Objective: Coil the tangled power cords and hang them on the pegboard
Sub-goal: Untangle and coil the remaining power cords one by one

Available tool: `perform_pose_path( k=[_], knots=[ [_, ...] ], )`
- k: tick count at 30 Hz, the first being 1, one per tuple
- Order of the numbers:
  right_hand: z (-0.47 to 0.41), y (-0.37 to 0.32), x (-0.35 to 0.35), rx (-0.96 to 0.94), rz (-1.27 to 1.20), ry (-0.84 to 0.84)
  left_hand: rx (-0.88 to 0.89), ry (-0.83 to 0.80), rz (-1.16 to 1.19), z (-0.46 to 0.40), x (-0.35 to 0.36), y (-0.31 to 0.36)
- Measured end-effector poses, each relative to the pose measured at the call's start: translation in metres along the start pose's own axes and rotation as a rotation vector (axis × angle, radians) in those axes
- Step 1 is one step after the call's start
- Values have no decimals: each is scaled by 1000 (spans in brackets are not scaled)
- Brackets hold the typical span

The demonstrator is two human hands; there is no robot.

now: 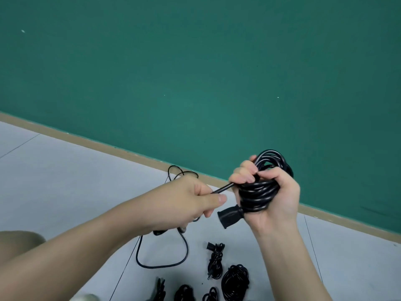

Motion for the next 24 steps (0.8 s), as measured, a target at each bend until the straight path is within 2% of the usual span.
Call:
perform_pose_path(
  k=[5,9,14,17,20,22,24],
  knots=[
    [-5,-55,-14,-200,-41,75,-33,-97,11,7,3,-12],
    [-4,-70,-26,-234,-14,135,-58,-124,62,13,10,-20],
    [-3,-54,-20,-199,65,81,0,85,-292,4,-17,-29],
    [0,-48,-10,-195,80,12,8,58,-423,5,-20,-29],
    [0,-34,2,-163,154,-67,20,-12,-711,8,-7,-28],
    [-2,-21,9,-150,256,-105,87,-63,-848,10,5,-27],
    [-6,-14,9,-172,384,-95,183,-70,-878,10,9,-24]
  ],
)
Point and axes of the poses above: each hand's wrist, its own z-axis away from the middle knuckle, its own x-axis out of the palm, y = z × x, the point moved 7 cm from there along -z, towards the middle knuckle, and after that the axes turned 1 degree about x, right-handed, at the moved point
